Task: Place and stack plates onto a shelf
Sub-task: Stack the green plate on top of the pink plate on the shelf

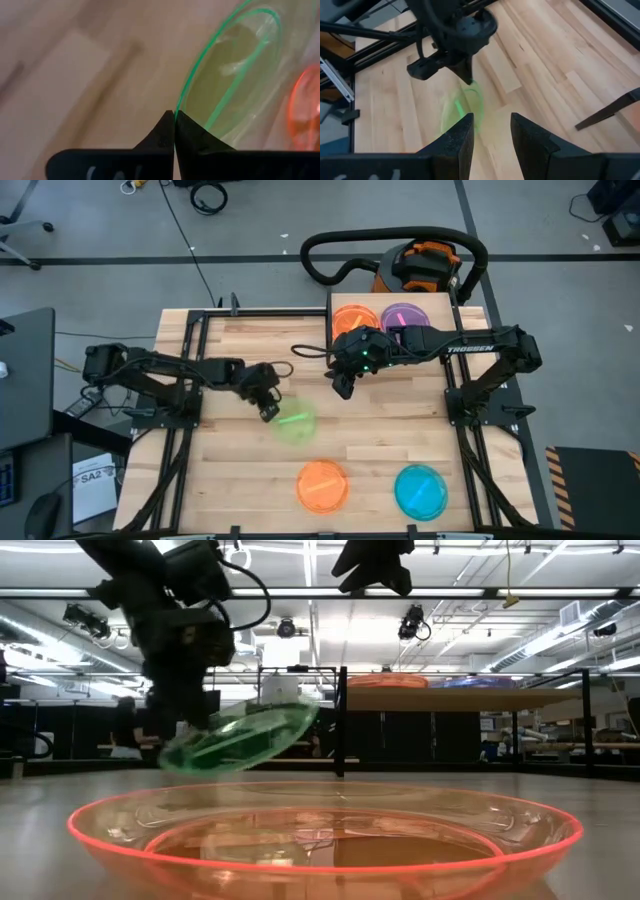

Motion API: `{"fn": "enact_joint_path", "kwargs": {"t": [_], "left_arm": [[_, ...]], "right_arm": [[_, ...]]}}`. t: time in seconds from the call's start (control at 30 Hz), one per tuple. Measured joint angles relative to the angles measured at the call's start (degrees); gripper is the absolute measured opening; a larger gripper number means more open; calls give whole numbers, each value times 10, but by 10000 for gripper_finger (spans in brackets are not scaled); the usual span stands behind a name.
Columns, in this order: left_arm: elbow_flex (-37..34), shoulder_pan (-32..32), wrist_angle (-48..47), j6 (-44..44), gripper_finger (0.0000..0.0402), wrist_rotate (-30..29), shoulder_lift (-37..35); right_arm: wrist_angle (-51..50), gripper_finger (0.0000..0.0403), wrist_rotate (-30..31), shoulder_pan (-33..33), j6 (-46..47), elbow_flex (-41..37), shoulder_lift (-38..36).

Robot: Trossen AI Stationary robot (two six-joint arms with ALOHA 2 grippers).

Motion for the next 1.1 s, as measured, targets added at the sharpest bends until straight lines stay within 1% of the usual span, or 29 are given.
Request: {"fn": "enact_joint_path", "kwargs": {"t": [0.13,0.3,0.5,0.83,1.1], "left_arm": [[0,24,79,0,3,0,0],[0,39,171,-1,3,1,0],[0,44,239,-16,4,1,0],[0,44,289,-44,4,1,0],[0,44,294,-64,4,1,0]], "right_arm": [[0,135,12,0,0,0,0],[0,135,12,-2,0,0,0],[0,135,12,-11,0,0,0],[-2,135,12,-15,-2,0,0],[-19,135,10,-15,-2,0,0]]}}
